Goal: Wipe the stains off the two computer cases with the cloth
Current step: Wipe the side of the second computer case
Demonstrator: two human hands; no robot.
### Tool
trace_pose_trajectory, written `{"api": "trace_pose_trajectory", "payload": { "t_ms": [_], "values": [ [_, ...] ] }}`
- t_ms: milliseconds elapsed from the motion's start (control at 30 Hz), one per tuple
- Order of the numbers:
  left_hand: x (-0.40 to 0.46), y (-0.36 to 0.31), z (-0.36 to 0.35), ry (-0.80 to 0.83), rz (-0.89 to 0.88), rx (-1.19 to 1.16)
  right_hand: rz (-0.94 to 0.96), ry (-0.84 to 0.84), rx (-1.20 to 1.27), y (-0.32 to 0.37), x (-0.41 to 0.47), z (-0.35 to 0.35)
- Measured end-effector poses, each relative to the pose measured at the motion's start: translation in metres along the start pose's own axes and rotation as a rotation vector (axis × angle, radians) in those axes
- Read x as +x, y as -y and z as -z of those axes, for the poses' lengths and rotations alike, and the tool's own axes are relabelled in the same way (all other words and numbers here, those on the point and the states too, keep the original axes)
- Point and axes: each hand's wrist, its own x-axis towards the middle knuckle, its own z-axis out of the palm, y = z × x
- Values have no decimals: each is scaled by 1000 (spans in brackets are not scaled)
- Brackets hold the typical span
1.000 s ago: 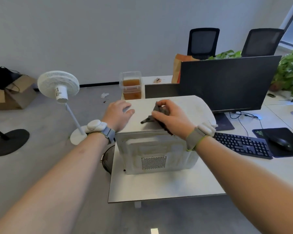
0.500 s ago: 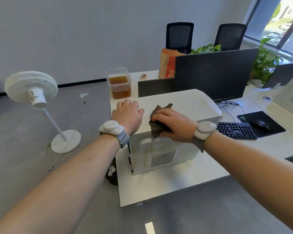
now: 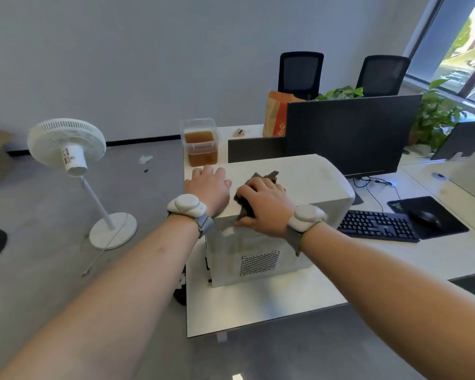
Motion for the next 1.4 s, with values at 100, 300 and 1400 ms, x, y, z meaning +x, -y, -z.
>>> {"api": "trace_pose_trajectory", "payload": {
  "t_ms": [100,300,1400],
  "values": [
    [2,3,0,1,1,3,99,32,59,-4,4,2],
    [0,6,1,-17,-38,9,42,129,105,-77,-18,25],
    [6,21,-12,4,22,-230,182,68,166,-1,-13,19]
  ]
}}
